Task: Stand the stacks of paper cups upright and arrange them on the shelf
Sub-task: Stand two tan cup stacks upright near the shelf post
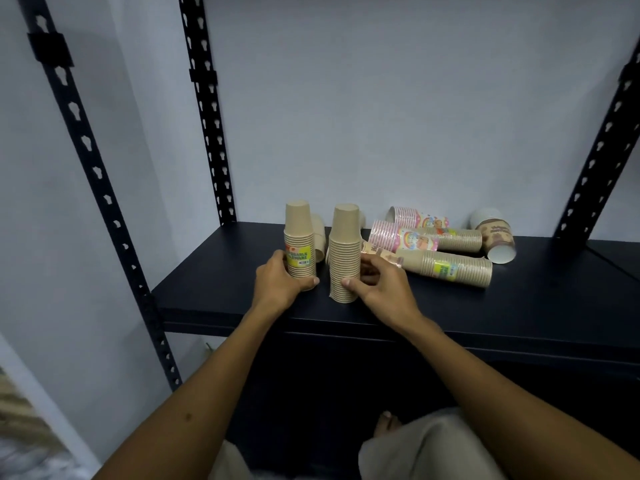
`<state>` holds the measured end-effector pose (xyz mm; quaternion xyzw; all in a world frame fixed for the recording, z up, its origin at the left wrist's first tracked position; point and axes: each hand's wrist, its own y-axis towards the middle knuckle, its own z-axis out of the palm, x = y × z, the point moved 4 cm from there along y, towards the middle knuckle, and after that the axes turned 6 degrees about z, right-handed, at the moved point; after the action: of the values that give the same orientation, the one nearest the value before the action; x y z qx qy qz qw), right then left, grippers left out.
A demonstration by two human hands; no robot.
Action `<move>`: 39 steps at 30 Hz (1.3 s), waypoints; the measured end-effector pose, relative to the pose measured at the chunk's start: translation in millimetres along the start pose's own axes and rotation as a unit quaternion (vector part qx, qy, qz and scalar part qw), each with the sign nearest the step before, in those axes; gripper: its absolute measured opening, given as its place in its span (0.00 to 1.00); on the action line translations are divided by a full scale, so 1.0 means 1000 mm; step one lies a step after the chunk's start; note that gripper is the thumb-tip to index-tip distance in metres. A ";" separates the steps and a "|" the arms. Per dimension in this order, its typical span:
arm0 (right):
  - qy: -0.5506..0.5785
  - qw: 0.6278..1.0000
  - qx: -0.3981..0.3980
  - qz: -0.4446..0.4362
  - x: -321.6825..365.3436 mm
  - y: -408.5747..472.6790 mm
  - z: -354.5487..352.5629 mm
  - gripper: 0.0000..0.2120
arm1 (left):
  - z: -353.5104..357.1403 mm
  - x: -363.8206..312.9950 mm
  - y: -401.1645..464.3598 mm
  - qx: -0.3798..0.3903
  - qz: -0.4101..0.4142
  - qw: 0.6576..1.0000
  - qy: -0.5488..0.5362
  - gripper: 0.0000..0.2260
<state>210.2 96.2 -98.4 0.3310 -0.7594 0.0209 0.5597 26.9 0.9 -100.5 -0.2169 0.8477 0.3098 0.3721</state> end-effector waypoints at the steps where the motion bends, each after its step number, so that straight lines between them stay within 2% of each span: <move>1: -0.011 1.000 -0.002 -0.008 -0.001 0.000 0.002 0.22 | -0.002 0.003 0.002 -0.004 0.002 1.000 0.003 0.25; 9: -0.044 0.998 0.013 -0.049 0.013 0.006 0.032 0.24 | -0.018 0.018 0.009 -0.025 -0.007 0.998 0.049 0.28; 20: -0.037 0.997 0.054 -0.041 0.038 0.033 0.094 0.26 | -0.074 0.054 0.010 -0.094 -0.059 0.992 0.062 0.28; 24: -0.020 0.995 0.093 -0.010 0.039 0.044 0.113 0.29 | -0.088 0.065 0.013 -0.113 -0.069 0.990 0.050 0.30; 27: -0.002 0.993 0.114 0.009 0.037 0.049 0.119 0.31 | -0.090 0.071 0.016 -0.109 -0.074 0.991 0.027 0.30; 31: -0.007 0.995 0.100 0.009 0.032 0.053 0.121 0.29 | -0.088 0.072 0.016 -0.097 -0.062 0.993 -0.006 0.34; 35: 0.000 0.992 0.125 0.019 0.028 0.052 0.117 0.31 | -0.089 0.079 0.013 -0.048 -0.046 0.996 -0.057 0.39; 39: 0.014 0.991 0.135 0.022 0.027 0.051 0.114 0.30 | -0.090 0.084 0.011 -0.036 -0.041 0.996 -0.063 0.33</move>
<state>84.3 77.2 -100.0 0.3865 -0.7489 0.1396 0.5199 -77.1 -65.0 -112.6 -0.2448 0.8009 0.3380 0.4294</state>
